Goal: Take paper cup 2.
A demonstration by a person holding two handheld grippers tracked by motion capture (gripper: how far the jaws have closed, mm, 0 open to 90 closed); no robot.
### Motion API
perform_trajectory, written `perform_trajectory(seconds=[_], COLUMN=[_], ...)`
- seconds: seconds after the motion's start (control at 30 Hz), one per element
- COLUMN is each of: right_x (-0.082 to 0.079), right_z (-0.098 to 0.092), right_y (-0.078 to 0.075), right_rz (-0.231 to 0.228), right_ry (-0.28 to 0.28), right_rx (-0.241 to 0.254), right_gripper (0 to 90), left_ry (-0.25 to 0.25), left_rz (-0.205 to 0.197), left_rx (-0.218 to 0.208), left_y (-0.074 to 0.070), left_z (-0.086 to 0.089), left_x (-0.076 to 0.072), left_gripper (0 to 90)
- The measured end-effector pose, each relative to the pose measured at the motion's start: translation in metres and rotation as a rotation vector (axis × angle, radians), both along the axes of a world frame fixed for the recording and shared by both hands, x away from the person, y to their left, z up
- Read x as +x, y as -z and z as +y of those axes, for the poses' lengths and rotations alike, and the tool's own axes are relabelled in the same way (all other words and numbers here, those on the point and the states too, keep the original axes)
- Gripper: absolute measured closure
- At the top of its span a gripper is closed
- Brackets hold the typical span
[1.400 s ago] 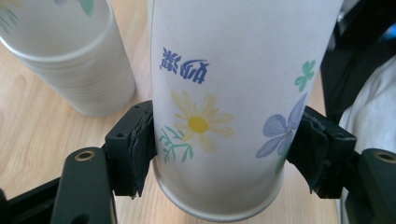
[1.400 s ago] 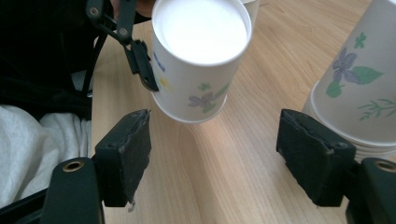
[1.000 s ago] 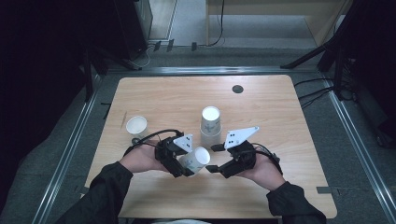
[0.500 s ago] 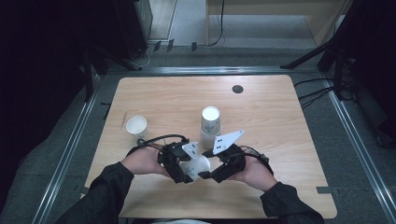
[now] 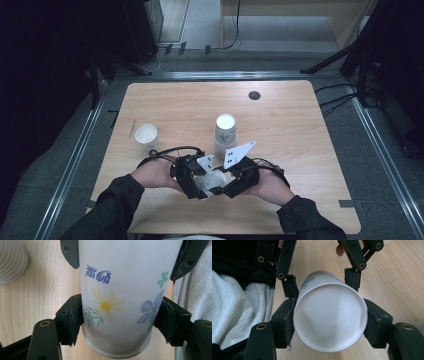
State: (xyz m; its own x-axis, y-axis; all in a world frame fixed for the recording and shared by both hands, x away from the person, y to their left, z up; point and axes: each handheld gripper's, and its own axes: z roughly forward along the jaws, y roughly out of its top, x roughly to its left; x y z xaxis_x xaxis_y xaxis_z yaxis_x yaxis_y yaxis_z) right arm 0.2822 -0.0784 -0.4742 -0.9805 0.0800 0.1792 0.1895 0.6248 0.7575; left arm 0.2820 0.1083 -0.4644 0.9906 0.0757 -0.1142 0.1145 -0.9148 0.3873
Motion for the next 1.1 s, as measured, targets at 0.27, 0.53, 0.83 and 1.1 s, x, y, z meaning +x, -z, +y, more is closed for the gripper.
perform_trajectory(seconds=[0.27, 0.53, 0.83, 1.1], right_x=[0.003, 0.008, 0.013, 0.017], right_z=[-0.011, -0.026, -0.031, -0.027], right_y=[-0.011, -0.021, -0.03, -0.037], right_rz=[-0.015, -0.027, -0.034, -0.012], right_ry=[0.037, 0.071, 0.077, 0.065], right_rx=[0.034, 0.091, 0.147, 0.224], right_gripper=[34.4, 34.4, 34.4, 34.4], left_ry=[-0.025, -0.086, -0.151, -0.183], left_rz=[-0.018, -0.024, -0.001, -0.023], left_rx=[-0.081, -0.197, -0.322, -0.419], left_y=[-0.005, -0.013, -0.019, -0.021], left_z=[0.007, 0.017, 0.03, 0.032], left_x=[0.005, 0.01, 0.013, 0.009], left_gripper=[14.2, 12.8, 12.3, 10.8])
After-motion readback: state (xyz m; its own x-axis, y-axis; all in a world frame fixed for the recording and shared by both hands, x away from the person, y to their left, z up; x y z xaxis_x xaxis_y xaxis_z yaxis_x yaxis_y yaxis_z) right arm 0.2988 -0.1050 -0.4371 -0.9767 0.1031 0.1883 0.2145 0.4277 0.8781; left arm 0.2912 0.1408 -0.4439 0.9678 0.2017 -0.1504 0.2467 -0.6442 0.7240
